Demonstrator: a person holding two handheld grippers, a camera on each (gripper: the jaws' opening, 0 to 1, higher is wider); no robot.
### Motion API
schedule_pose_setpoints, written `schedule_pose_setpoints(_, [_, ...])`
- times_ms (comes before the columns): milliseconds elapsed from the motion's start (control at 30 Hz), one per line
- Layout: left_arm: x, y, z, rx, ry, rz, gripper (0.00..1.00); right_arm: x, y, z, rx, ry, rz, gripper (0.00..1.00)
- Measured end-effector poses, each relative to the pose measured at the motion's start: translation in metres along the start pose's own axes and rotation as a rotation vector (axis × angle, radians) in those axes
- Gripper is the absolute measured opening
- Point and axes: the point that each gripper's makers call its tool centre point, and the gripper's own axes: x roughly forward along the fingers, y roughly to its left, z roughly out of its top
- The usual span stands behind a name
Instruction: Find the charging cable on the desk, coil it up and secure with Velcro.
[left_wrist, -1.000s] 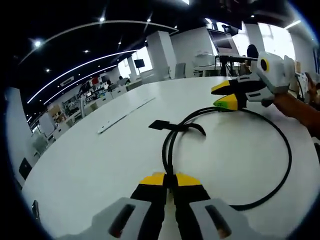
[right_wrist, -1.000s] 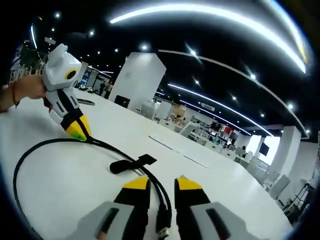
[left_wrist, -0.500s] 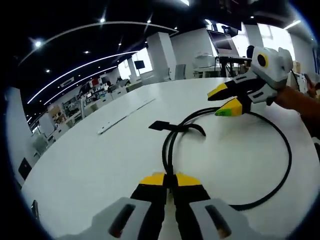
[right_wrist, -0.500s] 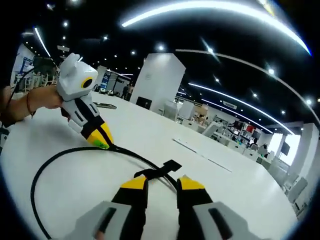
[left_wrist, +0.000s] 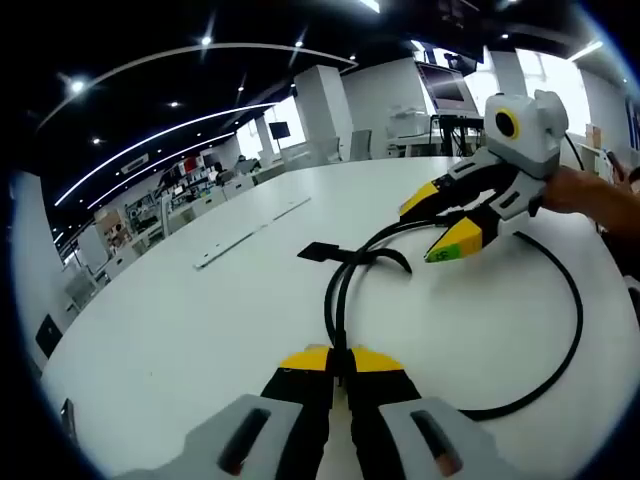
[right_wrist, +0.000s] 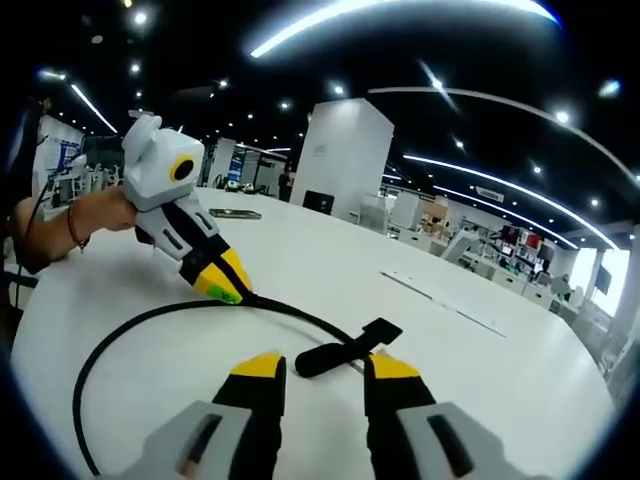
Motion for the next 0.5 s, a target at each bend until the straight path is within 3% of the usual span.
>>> schedule_pose_setpoints(500, [-0.001, 0.000, 0.000, -0.002, -0.004, -0.002, 0.06, 0.019, 0.001, -0.005, 0.010, 0.015, 0.031, 0.35])
